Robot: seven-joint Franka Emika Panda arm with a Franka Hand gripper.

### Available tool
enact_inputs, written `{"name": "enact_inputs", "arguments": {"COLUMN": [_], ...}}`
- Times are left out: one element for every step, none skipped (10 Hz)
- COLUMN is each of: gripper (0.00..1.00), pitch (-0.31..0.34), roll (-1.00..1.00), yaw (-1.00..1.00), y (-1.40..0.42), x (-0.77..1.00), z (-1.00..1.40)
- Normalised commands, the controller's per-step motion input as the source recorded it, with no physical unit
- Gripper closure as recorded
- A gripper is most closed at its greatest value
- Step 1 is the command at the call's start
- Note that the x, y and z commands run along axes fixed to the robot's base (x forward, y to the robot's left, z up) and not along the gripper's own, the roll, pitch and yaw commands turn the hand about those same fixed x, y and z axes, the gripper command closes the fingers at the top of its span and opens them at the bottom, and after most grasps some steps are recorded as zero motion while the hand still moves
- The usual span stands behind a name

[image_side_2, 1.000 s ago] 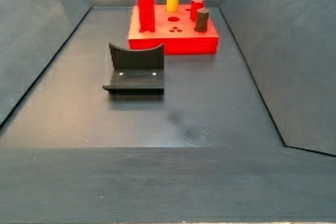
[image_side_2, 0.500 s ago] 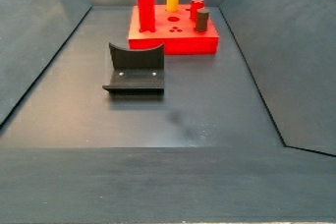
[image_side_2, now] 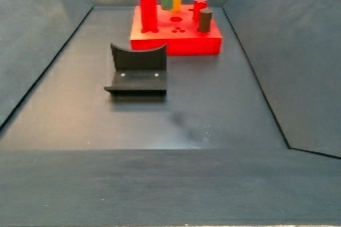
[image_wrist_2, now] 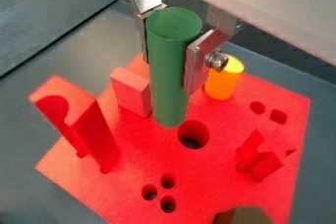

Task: Pick up the round object. Move up. Move to above the board. Insert the round object.
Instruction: Insert the round object.

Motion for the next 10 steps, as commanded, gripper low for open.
{"name": "enact_inputs", "arguments": {"gripper": [1.0,1.0,1.0,1.0,1.0,1.0,1.0,1.0,1.0,1.0], "pitch": [-0.191,-0.159,-0.179,-0.124,-0.096,-0.071,-0.026,-0.027,-0.011,-0.031], "roll": [-0.13,0.0,0.0,-0.03,-0.01,0.0,0.04,0.06,0.06,0.06], "yaw": [-0.01,0.0,0.0,0.0,0.0,0.0,0.0,0.0,0.03,0.0], "y": [0.0,-0.02,-0.12,0.0,0.0,-0.04,-0.06,-0.15,-0.17,-0.18], "x": [0.0,0.0,-0.17,-0.15,-0.19,-0.22,-0.24,-0.13,0.0,-0.11], "z": [-0.44,-0.6,-0.5,-0.25,-0.13,0.0,0.0,-0.05,-0.19,-0.17]}}
